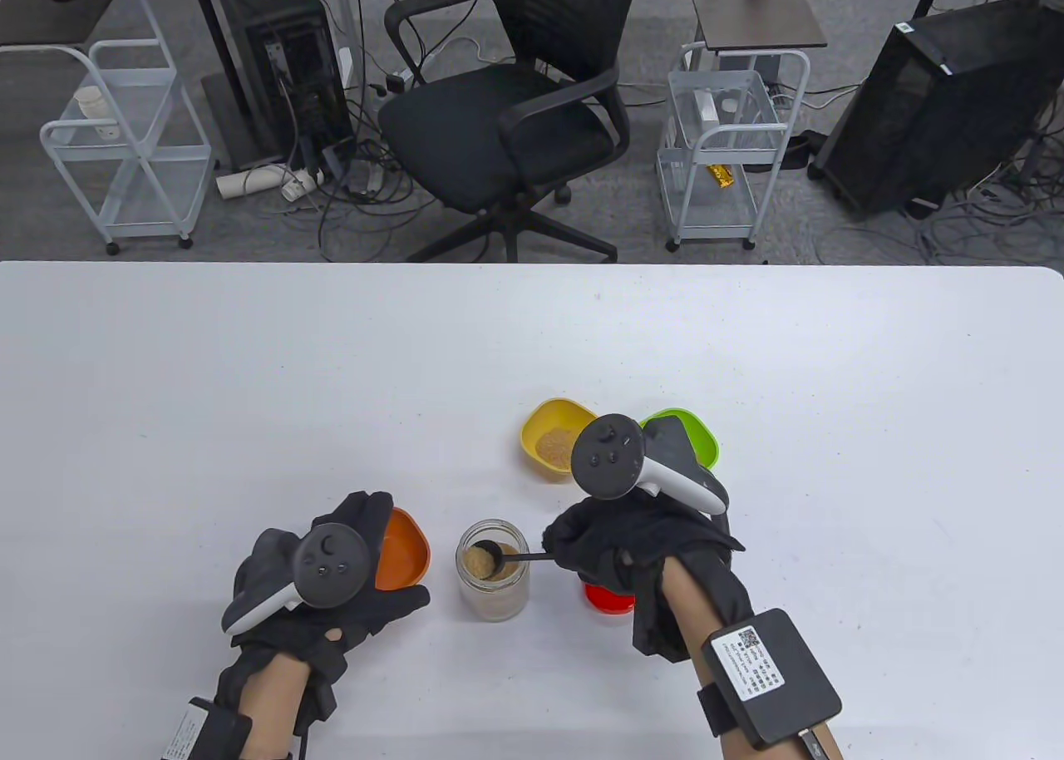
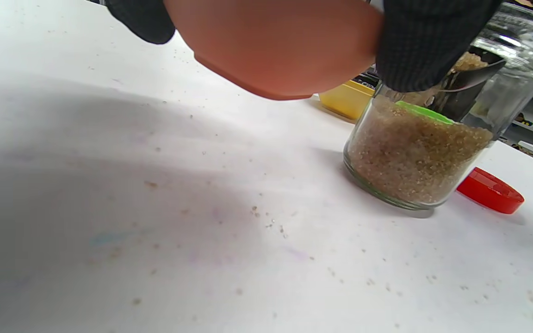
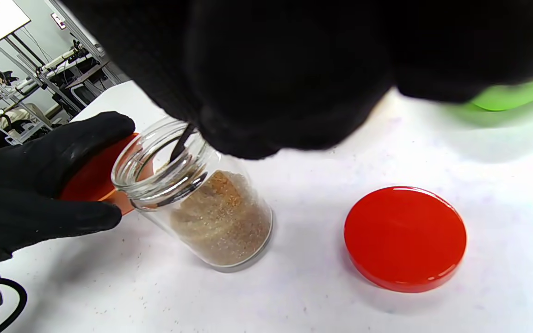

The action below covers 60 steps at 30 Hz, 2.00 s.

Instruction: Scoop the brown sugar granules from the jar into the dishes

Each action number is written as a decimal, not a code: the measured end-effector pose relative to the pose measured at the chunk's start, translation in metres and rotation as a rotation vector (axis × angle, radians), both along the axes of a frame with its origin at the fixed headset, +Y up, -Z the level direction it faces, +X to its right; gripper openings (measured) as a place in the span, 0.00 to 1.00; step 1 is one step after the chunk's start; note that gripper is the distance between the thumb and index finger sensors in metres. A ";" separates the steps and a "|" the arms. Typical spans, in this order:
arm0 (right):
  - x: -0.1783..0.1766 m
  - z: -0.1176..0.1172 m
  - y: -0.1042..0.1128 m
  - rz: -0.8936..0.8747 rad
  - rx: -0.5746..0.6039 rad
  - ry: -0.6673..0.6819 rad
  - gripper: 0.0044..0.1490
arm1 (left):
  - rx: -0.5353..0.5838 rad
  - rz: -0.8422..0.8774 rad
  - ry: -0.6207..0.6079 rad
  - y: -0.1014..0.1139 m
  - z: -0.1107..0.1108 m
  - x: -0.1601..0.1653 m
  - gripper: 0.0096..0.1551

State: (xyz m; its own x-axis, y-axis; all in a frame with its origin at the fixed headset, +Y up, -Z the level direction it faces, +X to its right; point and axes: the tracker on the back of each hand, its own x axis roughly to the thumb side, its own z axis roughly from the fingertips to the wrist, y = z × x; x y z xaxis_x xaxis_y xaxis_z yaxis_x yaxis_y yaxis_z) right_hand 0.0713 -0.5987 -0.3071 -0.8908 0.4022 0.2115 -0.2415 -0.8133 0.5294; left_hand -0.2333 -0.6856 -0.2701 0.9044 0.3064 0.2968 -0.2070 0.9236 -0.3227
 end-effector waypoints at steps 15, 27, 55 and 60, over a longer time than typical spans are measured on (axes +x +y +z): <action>0.031 0.008 0.019 -0.155 0.040 -0.057 0.24 | -0.021 -0.015 -0.017 -0.001 0.000 0.001 0.70; -0.025 0.010 0.017 -0.154 0.170 0.040 0.24 | -0.007 0.010 -0.013 0.000 0.000 -0.002 0.70; -0.075 0.057 -0.003 0.065 0.936 0.172 0.22 | -0.006 0.083 0.051 0.003 -0.001 -0.017 0.71; -0.069 0.061 -0.008 0.043 0.984 0.155 0.22 | -0.012 0.082 0.057 0.003 -0.001 -0.017 0.71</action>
State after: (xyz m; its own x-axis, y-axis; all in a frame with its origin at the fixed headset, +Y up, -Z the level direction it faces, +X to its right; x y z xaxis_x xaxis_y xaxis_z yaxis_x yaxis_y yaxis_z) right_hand 0.0019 -0.6069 -0.2466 -0.8351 -0.0467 0.5481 -0.1864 -0.9134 -0.3618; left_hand -0.2502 -0.6825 -0.2712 0.8915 0.3829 0.2420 -0.2996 0.8991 -0.3191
